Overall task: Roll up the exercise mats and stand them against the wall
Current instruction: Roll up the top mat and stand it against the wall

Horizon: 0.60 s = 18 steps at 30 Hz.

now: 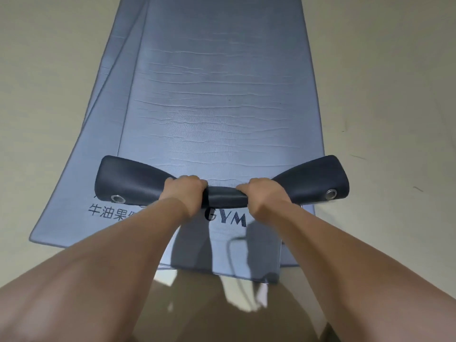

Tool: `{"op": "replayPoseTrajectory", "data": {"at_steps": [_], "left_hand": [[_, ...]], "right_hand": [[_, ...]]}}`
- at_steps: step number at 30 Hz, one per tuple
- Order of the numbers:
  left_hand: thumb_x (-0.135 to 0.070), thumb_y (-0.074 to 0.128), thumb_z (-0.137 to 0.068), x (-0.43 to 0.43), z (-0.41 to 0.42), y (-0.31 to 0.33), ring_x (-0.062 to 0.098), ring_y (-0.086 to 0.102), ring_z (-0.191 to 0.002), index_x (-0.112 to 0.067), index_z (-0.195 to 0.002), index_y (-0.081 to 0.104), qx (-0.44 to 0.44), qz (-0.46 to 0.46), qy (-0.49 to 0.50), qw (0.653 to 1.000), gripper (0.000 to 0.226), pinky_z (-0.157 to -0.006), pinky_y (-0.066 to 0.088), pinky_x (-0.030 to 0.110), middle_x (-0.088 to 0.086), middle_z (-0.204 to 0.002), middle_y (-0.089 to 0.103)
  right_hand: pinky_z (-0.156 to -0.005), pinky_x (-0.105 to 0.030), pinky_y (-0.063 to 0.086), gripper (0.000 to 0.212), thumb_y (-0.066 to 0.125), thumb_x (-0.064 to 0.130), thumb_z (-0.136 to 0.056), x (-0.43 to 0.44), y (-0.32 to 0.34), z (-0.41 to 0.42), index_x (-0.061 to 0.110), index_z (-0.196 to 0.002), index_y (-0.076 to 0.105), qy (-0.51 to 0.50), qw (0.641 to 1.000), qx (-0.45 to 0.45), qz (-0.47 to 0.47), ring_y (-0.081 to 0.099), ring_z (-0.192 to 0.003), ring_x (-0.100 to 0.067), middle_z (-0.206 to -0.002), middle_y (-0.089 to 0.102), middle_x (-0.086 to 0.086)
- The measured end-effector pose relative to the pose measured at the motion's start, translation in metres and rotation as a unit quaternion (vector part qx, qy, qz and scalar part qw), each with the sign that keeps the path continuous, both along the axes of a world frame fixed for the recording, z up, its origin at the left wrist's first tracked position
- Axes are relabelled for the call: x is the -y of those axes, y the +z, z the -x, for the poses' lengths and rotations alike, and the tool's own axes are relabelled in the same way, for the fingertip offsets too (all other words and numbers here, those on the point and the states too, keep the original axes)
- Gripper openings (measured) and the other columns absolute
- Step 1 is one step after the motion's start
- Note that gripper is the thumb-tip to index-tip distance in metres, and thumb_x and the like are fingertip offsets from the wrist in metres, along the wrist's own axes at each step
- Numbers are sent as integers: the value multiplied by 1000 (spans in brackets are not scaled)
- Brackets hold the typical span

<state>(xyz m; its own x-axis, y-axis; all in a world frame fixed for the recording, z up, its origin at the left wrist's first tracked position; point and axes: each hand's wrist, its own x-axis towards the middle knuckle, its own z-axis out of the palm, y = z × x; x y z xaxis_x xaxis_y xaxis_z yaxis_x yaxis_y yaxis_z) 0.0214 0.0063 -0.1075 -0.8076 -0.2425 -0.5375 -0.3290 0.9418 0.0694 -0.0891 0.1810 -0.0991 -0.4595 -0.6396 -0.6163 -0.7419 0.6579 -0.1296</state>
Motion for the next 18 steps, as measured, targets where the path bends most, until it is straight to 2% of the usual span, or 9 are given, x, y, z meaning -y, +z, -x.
{"op": "replayPoseTrajectory", "data": {"at_steps": [3,5,8,10,12,15,18], "left_hand": [[-26,72,-80,12,1,15,18,61,-89,-34,-103,68,42,-99,13,994,25,-74,49,31,-11,-91,65],[-21,82,-75,21,0,23,15,63,-87,-31,-101,73,76,-177,31,981,30,-76,49,28,-14,-87,67],[-10,87,-76,32,-7,25,15,69,-94,-20,-107,74,107,-308,104,940,36,-88,51,26,-13,-96,74],[-5,84,-79,35,-12,20,4,71,-90,-15,-108,74,113,-368,141,912,32,-82,50,14,-21,-92,75],[-4,81,-83,35,-14,14,-12,66,-75,-17,-105,75,120,-391,147,901,27,-71,46,5,-32,-79,71],[-4,82,-82,34,-16,3,-7,65,-70,-28,-92,75,110,-401,148,897,27,-78,48,16,-25,-77,73],[-1,84,-77,38,-12,-4,4,70,-80,-34,-86,78,68,-396,167,900,34,-90,54,25,-15,-87,78]], "right_hand": [[-77,-32,43,37,59,8,-87,-1,13,6,32,-115,64,18,998,56,-9,60,-99,-22,-104,64,5],[-76,-33,47,35,70,15,-85,-4,18,12,29,-117,70,3,994,109,-19,63,-97,-21,-103,69,5],[-85,-34,51,31,81,25,-85,-9,22,24,21,-115,74,-33,977,210,-28,66,-95,-22,-97,72,4],[-87,-29,50,33,81,26,-88,-16,22,29,22,-120,74,-67,963,260,-13,66,-93,-14,-94,72,12],[-95,-28,50,38,80,25,-90,-22,18,27,27,-127,73,-99,953,286,3,67,-102,-13,-105,73,12],[-97,-28,48,45,81,26,-90,-29,8,20,32,-133,69,-135,950,280,26,64,-111,-14,-117,69,12],[-100,-24,45,55,86,29,-85,-35,3,15,29,-137,67,-189,952,223,86,62,-115,-11,-125,66,9]]}}
